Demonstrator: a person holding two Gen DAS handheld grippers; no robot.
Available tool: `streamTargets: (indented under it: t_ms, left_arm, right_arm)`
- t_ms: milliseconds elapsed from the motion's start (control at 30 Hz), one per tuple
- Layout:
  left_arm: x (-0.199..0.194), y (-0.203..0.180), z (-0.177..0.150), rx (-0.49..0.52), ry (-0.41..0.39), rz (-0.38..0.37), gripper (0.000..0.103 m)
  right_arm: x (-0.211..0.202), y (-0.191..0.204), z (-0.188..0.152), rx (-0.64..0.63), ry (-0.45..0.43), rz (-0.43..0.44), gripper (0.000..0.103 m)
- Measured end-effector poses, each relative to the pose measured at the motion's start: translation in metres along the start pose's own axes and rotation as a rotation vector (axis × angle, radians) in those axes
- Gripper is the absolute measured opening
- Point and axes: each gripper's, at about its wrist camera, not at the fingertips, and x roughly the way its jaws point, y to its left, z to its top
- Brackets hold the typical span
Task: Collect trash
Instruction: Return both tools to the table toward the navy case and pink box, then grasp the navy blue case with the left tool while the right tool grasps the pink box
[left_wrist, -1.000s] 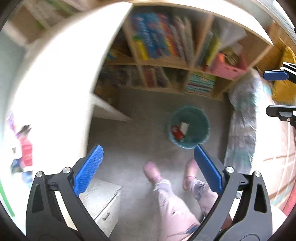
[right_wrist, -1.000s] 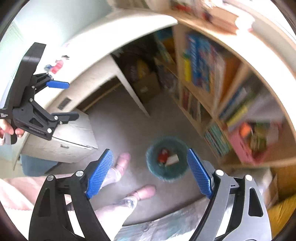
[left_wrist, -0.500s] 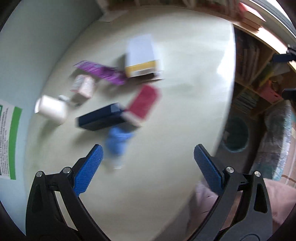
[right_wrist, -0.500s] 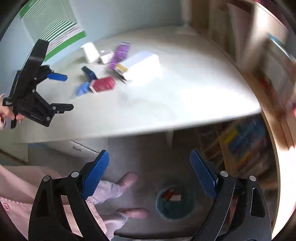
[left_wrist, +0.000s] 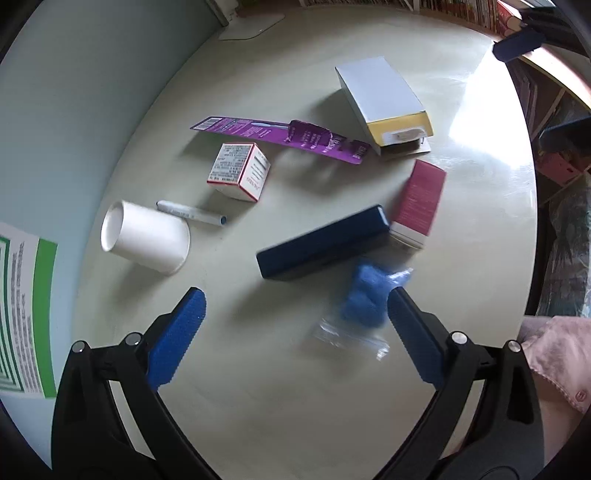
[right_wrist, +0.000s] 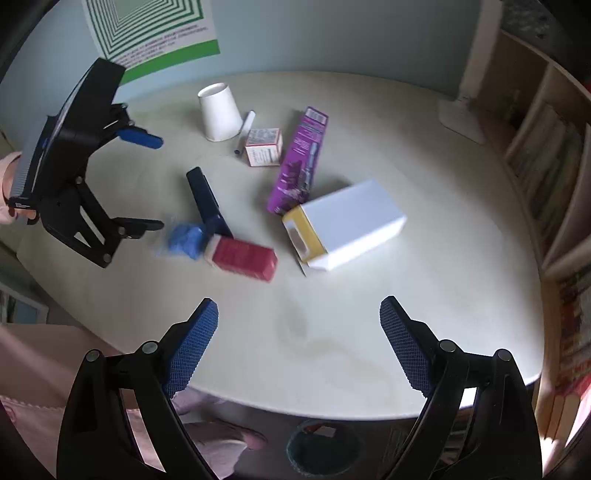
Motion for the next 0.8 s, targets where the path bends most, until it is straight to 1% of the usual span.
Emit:
streamTargets:
  t_ms: [67, 200, 367, 567, 600, 667, 767, 800]
  left_arm:
    - [0.005, 0.005, 0.001, 0.024, -0.005, -0.014, 0.096]
    - [0.018, 0.007, 0.008, 0.091, -0.006, -0.016, 0.096]
    - [0.032, 0.005, 0.016, 0.166, 0.009, -0.052, 0.096]
    - [0.045, 0.0, 0.022, 0.255, 0.0, -0.104, 0.096]
    - [0.047, -0.001, 0.023, 0.263, -0.002, -0.111, 0.096]
    - [0.054, -0.002, 0.024, 0.282, 0.005, -0.121, 0.091]
    - [0.057, 0.002, 0.024, 0.28, 0.003, -0.148, 0.083]
    - [0.057, 0.004, 0.025, 0.275, 0.002, -0.161, 0.073]
  right_arm:
    - [0.009, 0.008, 0.009, -0.031, 0.012, 0.034, 0.089]
    - [0.028, 0.023, 0.024, -0.128, 0.057, 0.067, 0.089]
    - [0.055, 0.039, 0.038, -0.218, 0.101, 0.136, 0.089]
    - [0.089, 0.046, 0.042, -0.28, 0.155, 0.177, 0.087]
    - [0.092, 0.047, 0.043, -0.293, 0.16, 0.173, 0.087]
    - [0.098, 0.048, 0.042, -0.309, 0.167, 0.183, 0.086]
    - [0.105, 0.046, 0.044, -0.299, 0.18, 0.208, 0.067]
    - [0.108, 0.046, 0.043, -0.3, 0.194, 0.208, 0.065]
